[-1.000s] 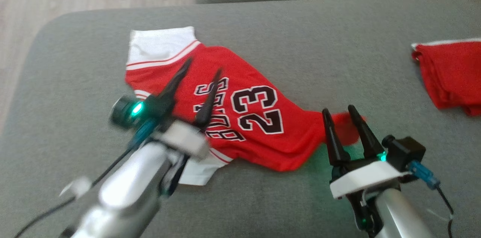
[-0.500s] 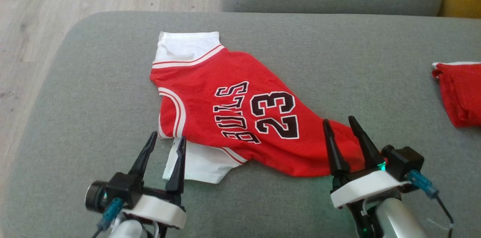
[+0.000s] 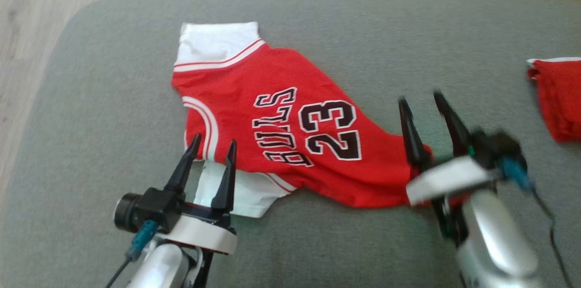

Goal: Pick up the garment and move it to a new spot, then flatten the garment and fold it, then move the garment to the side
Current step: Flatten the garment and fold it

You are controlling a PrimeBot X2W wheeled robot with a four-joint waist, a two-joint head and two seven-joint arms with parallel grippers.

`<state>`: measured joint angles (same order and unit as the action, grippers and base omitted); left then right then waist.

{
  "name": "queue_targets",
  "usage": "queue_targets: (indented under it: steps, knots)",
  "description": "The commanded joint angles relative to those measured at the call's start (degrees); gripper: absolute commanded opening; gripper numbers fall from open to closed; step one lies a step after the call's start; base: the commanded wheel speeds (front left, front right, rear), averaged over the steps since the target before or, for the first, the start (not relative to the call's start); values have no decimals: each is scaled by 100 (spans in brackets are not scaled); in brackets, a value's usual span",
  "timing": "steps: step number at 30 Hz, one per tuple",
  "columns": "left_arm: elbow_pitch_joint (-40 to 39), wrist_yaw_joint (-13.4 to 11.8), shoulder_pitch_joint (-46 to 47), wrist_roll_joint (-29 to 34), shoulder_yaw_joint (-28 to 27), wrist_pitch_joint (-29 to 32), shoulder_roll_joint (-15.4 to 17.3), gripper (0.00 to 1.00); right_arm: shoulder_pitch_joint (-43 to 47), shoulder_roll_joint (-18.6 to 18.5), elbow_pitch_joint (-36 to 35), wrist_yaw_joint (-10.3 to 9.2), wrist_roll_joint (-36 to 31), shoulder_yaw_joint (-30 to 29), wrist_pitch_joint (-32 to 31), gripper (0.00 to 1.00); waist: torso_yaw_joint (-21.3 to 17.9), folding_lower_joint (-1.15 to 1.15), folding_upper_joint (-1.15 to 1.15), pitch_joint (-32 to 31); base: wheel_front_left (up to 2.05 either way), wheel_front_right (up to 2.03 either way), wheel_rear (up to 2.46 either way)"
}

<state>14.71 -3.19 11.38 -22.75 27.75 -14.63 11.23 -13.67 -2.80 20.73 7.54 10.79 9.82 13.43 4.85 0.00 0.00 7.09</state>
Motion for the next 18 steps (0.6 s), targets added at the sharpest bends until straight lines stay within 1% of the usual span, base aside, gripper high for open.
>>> queue_targets:
  steps: [1, 3, 6, 10, 11, 12, 15, 18]
  knots:
    - [-94, 69, 269, 86, -255, -37, -30, 100, -598, -52, -23, -5, -147, 148, -226, 100, 184, 0, 0, 142, 0, 0, 0]
    - [-45, 140, 295, 152, -278, -37, -128, 100, -968, -121, 254, -5, -111, 209, -564, 100, 317, 0, 0, 224, 0, 0, 0]
    - [34, 252, 345, 247, -301, -37, -291, 100, -1504, -261, 828, -5, 123, 355, -1112, 100, 543, 0, 0, 359, 0, 0, 0]
    - [153, 405, 414, 342, -327, -37, -485, 100, -2037, -517, 1638, -5, 375, 722, -1670, 100, 849, 0, 0, 519, 0, 0, 0]
    - [188, 440, 424, 344, -344, -37, -529, 100, -2131, -563, 1805, -5, 470, 827, -1764, 100, 916, 0, 0, 548, 0, 0, 0]
    - [188, 440, 424, 344, -344, -37, -529, 100, -2131, -563, 1805, -5, 470, 827, -1764, 100, 916, 0, 0, 548, 0, 0, 0]
    - [298, 516, 447, 398, -402, -37, -617, 100, -2364, -750, 2239, -5, 577, 1185, -1928, 100, 1074, 0, 0, 613, 0, 0, 0]
    - [348, 586, 449, 444, -466, -37, -681, 100, -2522, -849, 2555, -5, 744, 1555, -2019, 100, 1180, 0, 0, 661, 0, 0, 0]
